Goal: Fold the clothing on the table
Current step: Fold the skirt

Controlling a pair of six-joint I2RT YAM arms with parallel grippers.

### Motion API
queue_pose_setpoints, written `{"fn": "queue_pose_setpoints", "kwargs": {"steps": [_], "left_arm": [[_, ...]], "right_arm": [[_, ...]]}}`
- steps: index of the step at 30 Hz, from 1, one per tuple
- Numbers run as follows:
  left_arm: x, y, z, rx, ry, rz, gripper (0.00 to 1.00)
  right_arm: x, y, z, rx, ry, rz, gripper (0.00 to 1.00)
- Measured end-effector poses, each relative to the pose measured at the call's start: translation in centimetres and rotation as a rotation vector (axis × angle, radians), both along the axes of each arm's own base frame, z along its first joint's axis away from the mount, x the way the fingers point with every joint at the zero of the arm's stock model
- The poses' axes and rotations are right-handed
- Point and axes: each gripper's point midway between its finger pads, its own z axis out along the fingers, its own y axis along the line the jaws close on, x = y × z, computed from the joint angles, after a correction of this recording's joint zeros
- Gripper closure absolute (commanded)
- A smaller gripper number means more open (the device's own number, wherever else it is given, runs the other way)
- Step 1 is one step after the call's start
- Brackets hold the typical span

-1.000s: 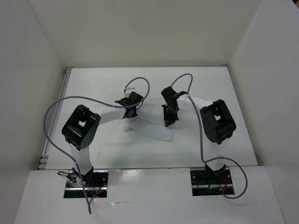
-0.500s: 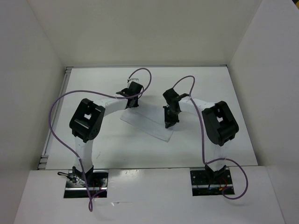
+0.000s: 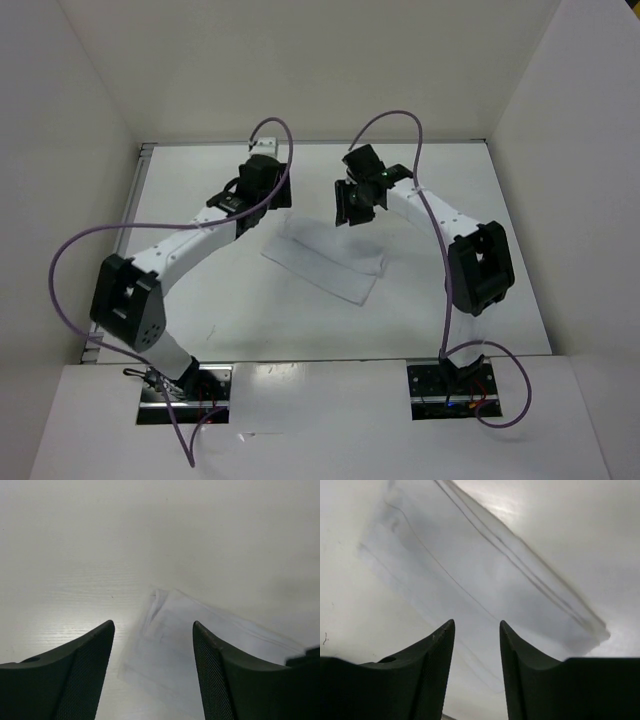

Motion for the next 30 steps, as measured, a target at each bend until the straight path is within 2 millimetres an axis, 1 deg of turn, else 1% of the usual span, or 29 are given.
{"fn": "queue_pose_setpoints", "kwargs": {"steps": [1,2,3,4,5,6,7,8,10,11,13,14,20,25,30], "left_arm": [[-0.8,0.1,1.3,-0.025,-0.024,0.001,0.32],[-1.5,0.1,2.3,-0.051,-0.045,-0.004,0.43],[-2.3,-0.1,2.7,-0.076,-0.057,-0.014,0.49],[-3.1,-0.2,2.4,-0.1,-0.05,-0.019,0.57],[-3.7,-0.3,1.7,-0.112,-0.035,-0.022,0.63],[-4.4,-0.4,0.4,-0.119,-0.003,-0.028,0.72],[-5.3,-0.5,-1.5,-0.12,0.039,-0.036,0.76],[-6.1,-0.4,-3.5,-0.115,0.089,-0.036,0.78],[-8.0,-0.1,-7.3,-0.095,0.188,-0.039,0.8],[-8.7,0.2,-8.8,-0.083,0.232,-0.037,0.8],[-9.5,0.2,-10.5,-0.077,0.28,-0.032,0.8],[-9.6,0.1,-11.1,-0.074,0.297,-0.034,0.8],[-9.7,-1.0,-13.2,-0.084,0.336,-0.041,0.8],[-9.8,-1.1,-15.9,-0.064,0.389,-0.034,0.81],[-9.2,-1.8,-15.9,-0.089,0.368,-0.032,0.81]], "right_arm": [[0.8,0.4,0.7,0.006,-0.028,0.017,0.56],[1.5,0.8,0.9,0.008,-0.043,0.031,0.57],[2.1,1.1,0.7,0.006,-0.049,0.045,0.58],[2.5,1.3,0.1,-0.002,-0.045,0.059,0.58],[2.7,1.4,-0.8,-0.011,-0.033,0.071,0.6],[2.8,1.6,-1.7,-0.018,-0.016,0.083,0.6],[2.8,1.7,-3.0,-0.029,0.005,0.098,0.61],[2.8,1.7,-4.1,-0.04,0.026,0.11,0.61],[2.5,1.6,-6.1,-0.058,0.063,0.129,0.63],[2.5,1.7,-6.7,-0.063,0.074,0.138,0.63],[2.4,1.7,-7.4,-0.065,0.087,0.156,0.63],[2.4,1.9,-7.5,-0.061,0.086,0.162,0.63],[3.8,2.7,-6.4,-0.025,0.032,0.185,0.63],[4.9,3.5,-6.1,-0.003,0.006,0.195,0.63],[5.3,3.8,-7.4,0.011,0.024,0.202,0.63]]}}
